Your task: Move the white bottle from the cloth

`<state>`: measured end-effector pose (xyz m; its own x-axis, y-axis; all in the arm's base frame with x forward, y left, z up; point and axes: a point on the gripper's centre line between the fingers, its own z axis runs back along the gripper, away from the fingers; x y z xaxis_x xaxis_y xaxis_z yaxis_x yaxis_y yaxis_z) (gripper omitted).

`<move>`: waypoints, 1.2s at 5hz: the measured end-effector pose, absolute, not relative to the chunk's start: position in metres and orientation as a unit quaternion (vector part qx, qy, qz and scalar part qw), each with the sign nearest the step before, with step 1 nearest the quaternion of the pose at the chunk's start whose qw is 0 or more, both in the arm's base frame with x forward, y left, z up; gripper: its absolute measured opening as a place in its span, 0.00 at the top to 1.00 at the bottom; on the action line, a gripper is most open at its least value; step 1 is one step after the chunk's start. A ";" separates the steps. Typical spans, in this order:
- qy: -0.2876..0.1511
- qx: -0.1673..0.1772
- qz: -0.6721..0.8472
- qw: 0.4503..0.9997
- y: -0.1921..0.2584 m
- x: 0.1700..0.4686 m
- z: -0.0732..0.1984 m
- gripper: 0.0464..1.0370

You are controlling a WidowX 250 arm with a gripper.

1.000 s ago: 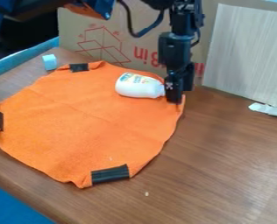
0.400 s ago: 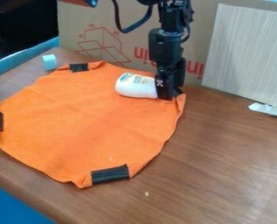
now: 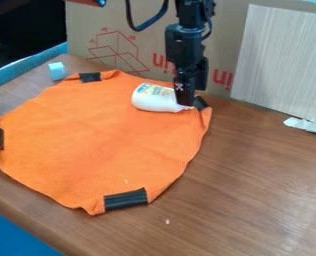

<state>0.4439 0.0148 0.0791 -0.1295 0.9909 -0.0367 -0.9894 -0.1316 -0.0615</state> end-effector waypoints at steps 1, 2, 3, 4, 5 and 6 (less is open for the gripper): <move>-0.022 -0.035 0.749 0.661 0.018 0.446 0.073 0.36; -0.029 -0.022 0.748 0.663 0.022 0.440 0.060 0.65; -0.035 -0.025 0.747 0.663 0.023 0.435 0.065 0.72; -0.031 -0.022 0.743 0.669 0.022 0.432 0.061 0.72; -0.006 -0.028 0.741 0.671 0.018 0.428 0.065 0.72; 0.025 -0.066 0.719 0.691 0.005 0.429 0.099 0.72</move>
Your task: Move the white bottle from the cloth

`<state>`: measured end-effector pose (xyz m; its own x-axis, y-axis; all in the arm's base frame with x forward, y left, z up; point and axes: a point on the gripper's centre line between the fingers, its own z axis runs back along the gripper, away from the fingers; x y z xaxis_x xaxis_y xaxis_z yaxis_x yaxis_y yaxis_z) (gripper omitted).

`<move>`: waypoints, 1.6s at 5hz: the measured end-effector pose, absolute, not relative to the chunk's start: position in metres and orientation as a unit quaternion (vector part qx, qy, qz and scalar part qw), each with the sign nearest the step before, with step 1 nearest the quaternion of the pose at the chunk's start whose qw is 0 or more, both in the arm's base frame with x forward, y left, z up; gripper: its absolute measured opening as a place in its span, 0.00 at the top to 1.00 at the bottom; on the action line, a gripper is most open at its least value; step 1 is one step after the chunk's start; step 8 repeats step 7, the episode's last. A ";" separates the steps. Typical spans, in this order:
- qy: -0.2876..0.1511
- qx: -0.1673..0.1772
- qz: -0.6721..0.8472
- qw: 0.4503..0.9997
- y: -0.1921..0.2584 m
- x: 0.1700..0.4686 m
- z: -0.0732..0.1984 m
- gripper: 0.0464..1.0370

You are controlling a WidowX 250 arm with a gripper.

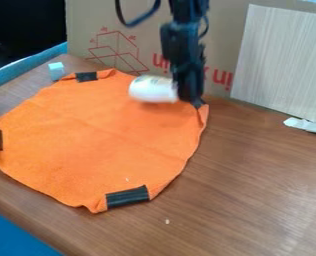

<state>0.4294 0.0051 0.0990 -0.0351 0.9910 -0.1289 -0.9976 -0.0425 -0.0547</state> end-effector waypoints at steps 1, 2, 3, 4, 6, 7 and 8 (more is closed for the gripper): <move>0.009 -0.087 0.659 0.747 -0.021 0.423 0.131 0.72; 0.034 -0.069 0.586 0.807 -0.071 0.404 0.113 0.72; 0.036 -0.046 0.539 0.840 -0.093 0.386 0.094 0.72; 0.023 -0.027 0.496 0.868 -0.119 0.371 0.073 0.72; 0.009 -0.009 0.457 0.889 -0.140 0.354 0.052 0.72; 0.001 -0.010 0.432 0.902 -0.154 0.341 0.052 0.72; 0.001 -0.010 0.432 0.902 -0.154 0.341 0.052 0.72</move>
